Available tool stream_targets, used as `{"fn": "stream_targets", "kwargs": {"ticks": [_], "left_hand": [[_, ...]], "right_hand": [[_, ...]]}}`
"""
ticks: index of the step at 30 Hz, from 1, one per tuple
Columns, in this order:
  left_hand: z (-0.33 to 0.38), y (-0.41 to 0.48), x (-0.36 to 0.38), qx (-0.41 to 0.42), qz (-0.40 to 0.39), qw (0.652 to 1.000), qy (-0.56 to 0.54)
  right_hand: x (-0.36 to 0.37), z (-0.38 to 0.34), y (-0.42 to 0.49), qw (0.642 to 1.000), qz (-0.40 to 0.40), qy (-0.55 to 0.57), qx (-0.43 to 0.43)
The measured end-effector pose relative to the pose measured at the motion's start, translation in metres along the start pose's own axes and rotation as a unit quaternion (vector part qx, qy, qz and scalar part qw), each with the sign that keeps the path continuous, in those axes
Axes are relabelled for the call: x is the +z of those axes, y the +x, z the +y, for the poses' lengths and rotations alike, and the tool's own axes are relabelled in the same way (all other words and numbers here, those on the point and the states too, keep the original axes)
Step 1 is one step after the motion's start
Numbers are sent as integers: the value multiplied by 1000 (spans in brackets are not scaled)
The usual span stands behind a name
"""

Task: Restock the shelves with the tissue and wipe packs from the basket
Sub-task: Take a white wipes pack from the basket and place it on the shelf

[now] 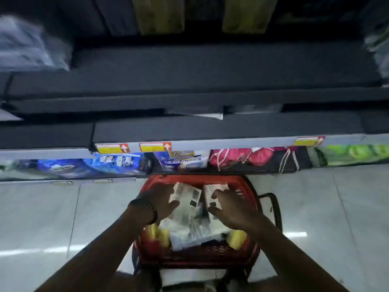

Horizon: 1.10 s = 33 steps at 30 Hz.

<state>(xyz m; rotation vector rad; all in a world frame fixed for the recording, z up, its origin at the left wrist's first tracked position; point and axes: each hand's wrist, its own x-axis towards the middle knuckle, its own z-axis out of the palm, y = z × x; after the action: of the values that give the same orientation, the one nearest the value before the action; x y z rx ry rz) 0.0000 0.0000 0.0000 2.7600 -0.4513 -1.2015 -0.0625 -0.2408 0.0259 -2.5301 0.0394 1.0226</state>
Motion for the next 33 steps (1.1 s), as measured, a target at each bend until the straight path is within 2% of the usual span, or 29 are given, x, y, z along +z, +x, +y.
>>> {"fn": "stream_targets", "kwargs": {"ticks": [2,8,10,14,17,21,24,28,33], "left_hand": [[-12,30,33,5,38,999,-26],[-29,95,106,-71,28,982,-174],[-36,116,121,-89,16,974,-208],[-43,134,125,-19,23,977,-211],[-37,121,133,-58,50,964,-256],[-30,109,133,-32,68,944,-321],[-30,102,131,-25,65,940,-335],[-26,95,140,-42,93,898,-427],[-26,81,135,-48,74,854,-513]], "right_hand": [[31,14,24,999,23,31,-4],[110,33,77,981,117,154,-15],[132,35,88,982,102,160,-23],[157,25,94,969,56,240,-17],[181,13,93,958,44,284,-3],[202,-4,84,914,89,394,33],[203,-14,80,890,90,443,61],[226,-6,75,860,118,494,60],[226,-4,61,846,111,522,12]]}}
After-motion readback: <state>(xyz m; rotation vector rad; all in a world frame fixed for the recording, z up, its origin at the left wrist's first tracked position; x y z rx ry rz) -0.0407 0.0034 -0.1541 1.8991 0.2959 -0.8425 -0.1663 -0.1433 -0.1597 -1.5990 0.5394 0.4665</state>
